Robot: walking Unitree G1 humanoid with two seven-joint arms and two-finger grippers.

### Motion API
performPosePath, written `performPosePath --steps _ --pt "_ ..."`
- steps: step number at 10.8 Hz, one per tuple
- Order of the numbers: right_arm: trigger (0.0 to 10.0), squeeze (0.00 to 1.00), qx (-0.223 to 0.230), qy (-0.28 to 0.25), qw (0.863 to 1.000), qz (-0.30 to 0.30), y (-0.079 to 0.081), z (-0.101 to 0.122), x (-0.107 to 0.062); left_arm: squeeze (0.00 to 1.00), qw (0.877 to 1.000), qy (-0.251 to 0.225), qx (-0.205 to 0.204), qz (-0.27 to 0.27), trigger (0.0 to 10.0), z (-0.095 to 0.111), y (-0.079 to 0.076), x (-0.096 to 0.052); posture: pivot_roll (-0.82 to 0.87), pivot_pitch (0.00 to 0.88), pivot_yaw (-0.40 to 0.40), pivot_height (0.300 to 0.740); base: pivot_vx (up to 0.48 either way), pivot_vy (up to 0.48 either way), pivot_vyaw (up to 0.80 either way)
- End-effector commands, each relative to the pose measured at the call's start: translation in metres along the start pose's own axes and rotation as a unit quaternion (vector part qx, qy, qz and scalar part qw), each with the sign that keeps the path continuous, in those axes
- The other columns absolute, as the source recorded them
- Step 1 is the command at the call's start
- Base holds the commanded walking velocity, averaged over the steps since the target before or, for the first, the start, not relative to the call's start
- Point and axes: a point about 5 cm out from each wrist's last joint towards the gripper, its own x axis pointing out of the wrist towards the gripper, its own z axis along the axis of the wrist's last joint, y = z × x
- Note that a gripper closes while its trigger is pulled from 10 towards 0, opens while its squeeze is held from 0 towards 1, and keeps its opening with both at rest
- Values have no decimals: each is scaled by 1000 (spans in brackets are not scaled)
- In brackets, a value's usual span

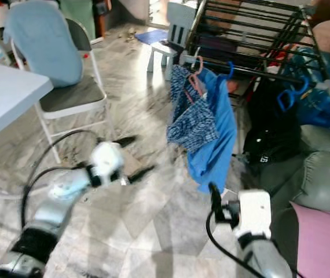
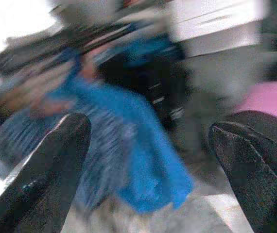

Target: Hang hanger

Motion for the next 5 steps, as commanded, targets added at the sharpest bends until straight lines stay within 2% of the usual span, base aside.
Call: performPosePath --steps 1,2,3,4,5 --pt "10000 0 -4 -6 1000 -19 -3 0 1 0 997 -31 28 -62 10000 1 -23 2 48 0 -85 740 0 0 0" --pt "10000 0 -7 -13 999 -37 2 1 1 0 999 -27 -14 -25 10000 -6 -39 6 17 0 -67 740 0 0 0" --pt "10000 0 -10 -19 999 -43 5 4 -3 0 999 -5 -42 1 10000 -15 -50 0 0 0 -56 740 0 0 0" --pt "10000 0 -14 -28 998 -52 1 7 -9 0 998 5 -48 36 10000 -18 -46 -8 -11 0 -43 740 0 0 0" --pt "10000 0 -2 -33 994 -102 -14 6 -20 0 991 19 -71 116 10000 -20 -29 -22 -7 0 -29 740 0 0 0"
